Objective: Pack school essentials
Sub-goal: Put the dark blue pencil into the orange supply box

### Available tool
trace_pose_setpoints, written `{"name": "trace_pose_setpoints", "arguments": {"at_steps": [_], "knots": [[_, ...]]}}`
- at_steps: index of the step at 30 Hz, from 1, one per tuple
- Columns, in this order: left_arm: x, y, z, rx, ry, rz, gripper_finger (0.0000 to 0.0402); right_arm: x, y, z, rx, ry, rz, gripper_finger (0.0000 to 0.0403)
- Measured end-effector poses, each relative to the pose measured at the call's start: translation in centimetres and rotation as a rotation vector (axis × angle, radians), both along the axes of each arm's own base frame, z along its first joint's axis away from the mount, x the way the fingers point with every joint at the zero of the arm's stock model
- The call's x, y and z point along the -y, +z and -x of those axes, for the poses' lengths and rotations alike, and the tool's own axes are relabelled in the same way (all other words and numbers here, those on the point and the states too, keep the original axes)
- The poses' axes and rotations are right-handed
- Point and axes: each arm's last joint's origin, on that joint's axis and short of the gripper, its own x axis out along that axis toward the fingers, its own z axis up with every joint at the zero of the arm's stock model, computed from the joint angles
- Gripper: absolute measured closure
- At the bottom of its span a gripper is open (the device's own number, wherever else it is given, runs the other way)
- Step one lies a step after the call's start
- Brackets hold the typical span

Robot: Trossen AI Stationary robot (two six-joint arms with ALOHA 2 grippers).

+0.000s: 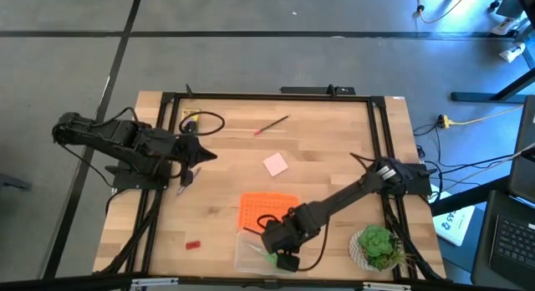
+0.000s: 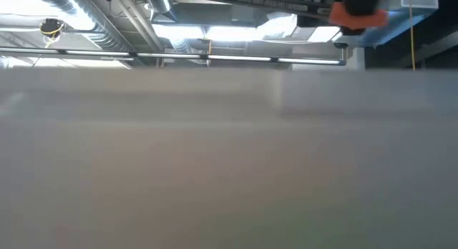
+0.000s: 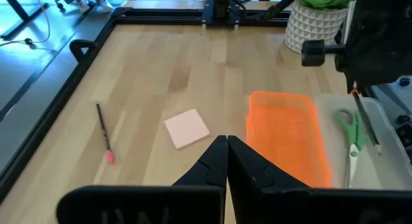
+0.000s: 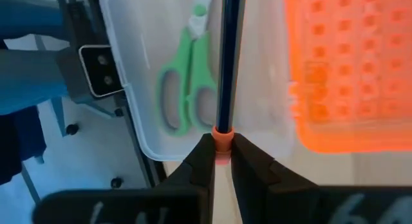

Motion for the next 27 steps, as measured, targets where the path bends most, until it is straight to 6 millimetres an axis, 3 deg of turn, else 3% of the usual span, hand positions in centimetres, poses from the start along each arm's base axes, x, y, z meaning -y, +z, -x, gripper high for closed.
{"name": "trace_pose_setpoints", "arguments": {"at_steps": [11, 27], "knots": [[0.6, 0.0, 0.1, 0.000, -0.037, 0.000, 0.0401, -1.3, -3.4, -0.9, -0.011, 0.029, 0.023, 0.0363], [1.2, 0.0, 0.3, 0.000, -0.083, 0.000, 0.0401, -1.2, -4.3, -0.7, -0.049, 0.072, 0.054, 0.0363]]}}
